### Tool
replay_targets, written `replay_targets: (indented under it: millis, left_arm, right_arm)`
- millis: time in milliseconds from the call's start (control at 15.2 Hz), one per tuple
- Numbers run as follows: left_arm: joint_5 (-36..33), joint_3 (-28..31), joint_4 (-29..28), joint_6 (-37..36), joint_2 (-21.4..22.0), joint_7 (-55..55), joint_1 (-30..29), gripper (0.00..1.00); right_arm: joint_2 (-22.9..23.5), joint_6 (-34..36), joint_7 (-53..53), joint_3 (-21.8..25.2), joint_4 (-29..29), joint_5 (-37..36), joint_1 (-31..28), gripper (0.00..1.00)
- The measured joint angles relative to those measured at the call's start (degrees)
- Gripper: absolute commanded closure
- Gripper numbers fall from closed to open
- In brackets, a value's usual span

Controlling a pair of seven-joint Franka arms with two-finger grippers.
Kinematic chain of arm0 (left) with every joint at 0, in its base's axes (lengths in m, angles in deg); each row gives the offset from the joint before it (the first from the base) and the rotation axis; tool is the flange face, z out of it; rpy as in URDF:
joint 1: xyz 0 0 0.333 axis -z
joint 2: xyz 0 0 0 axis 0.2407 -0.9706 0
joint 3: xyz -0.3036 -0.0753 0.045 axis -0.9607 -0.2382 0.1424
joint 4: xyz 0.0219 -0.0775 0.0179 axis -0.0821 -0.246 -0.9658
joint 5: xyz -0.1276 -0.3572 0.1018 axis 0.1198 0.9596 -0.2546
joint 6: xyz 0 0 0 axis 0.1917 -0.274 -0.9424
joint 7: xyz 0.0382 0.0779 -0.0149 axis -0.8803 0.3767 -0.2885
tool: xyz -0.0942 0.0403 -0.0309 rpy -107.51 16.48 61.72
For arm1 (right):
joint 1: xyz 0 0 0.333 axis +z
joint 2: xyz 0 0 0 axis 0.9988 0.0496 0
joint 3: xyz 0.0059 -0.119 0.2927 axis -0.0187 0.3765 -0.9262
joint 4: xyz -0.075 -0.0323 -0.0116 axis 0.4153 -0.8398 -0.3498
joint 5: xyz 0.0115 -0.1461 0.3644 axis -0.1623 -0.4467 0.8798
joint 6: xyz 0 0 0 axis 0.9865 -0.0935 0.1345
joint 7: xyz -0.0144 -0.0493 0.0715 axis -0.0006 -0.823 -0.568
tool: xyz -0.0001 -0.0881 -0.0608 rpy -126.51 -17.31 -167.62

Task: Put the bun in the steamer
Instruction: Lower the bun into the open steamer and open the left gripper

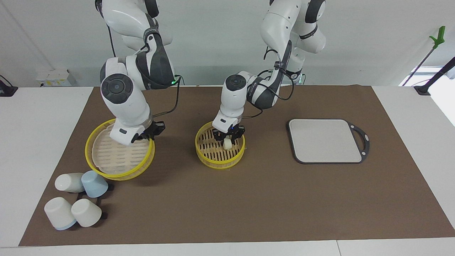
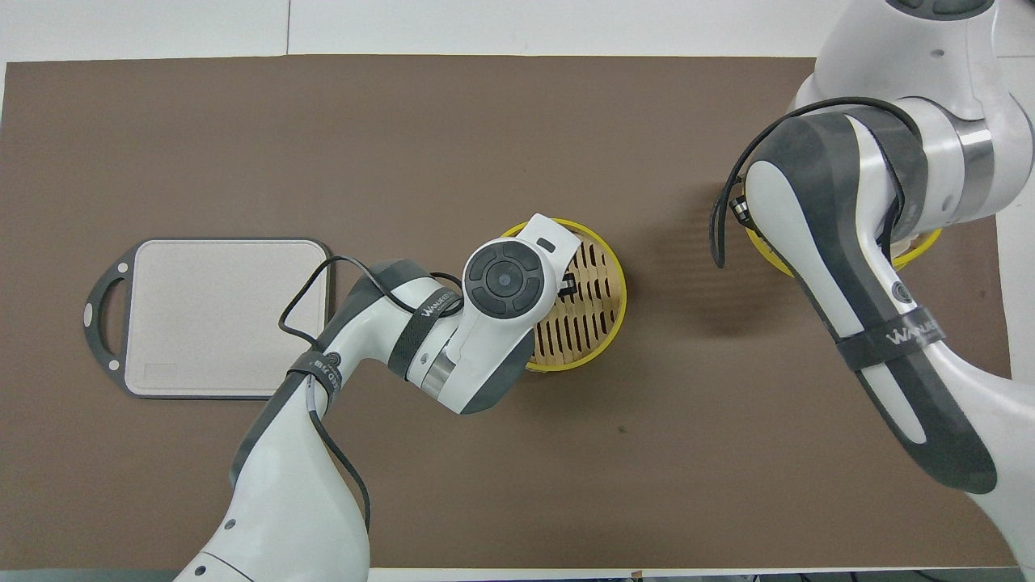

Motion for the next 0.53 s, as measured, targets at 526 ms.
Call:
replay_targets:
  millis: [526]
  left_arm:
    - [0.1,1.0,2.4,-22.4,14.5,5.0,-10.3,0.0]
  right_arm:
    - [0.0,-4.9,10.4,-1.8,0.0,5.8,3.3,1.0]
